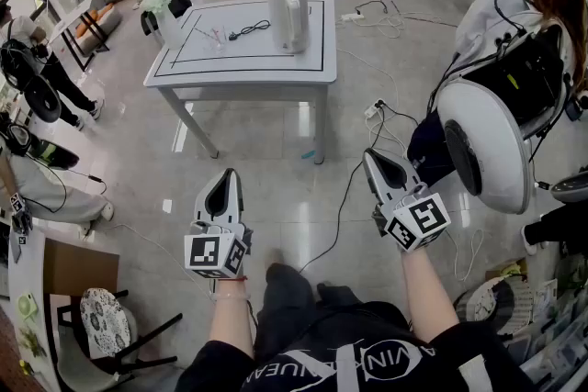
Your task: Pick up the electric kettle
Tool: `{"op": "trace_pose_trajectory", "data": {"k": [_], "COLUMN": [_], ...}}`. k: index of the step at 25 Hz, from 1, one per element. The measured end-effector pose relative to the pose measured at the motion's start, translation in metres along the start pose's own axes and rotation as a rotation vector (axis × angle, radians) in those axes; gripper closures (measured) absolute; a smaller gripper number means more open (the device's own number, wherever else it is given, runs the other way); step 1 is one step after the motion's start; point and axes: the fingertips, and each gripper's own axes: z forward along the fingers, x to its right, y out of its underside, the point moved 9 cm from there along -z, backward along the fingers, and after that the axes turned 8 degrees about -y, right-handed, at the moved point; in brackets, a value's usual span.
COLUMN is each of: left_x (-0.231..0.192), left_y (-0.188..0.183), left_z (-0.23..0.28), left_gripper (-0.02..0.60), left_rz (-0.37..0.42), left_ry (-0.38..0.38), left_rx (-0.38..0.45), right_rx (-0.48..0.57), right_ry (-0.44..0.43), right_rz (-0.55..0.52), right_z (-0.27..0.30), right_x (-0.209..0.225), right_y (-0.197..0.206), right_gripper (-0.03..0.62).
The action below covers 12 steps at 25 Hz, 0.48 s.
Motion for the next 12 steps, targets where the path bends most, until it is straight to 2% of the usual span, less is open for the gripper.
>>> {"op": "trace_pose_trajectory", "data": {"k": [12], "left_x": [0.000], "left_y": [0.006], "left_z": [-0.004], "left_gripper": [0.571], "left_rz": [-0.003], "left_ry": [0.004], "left_rx": [-0.008], "right_rx": [-0.022], "right_ry": [-0.035], "right_rz": [0.004], "right_z": [0.003], "right_x": [-0.008], "right_y": [0.010], "right_gripper": [0.595]}}
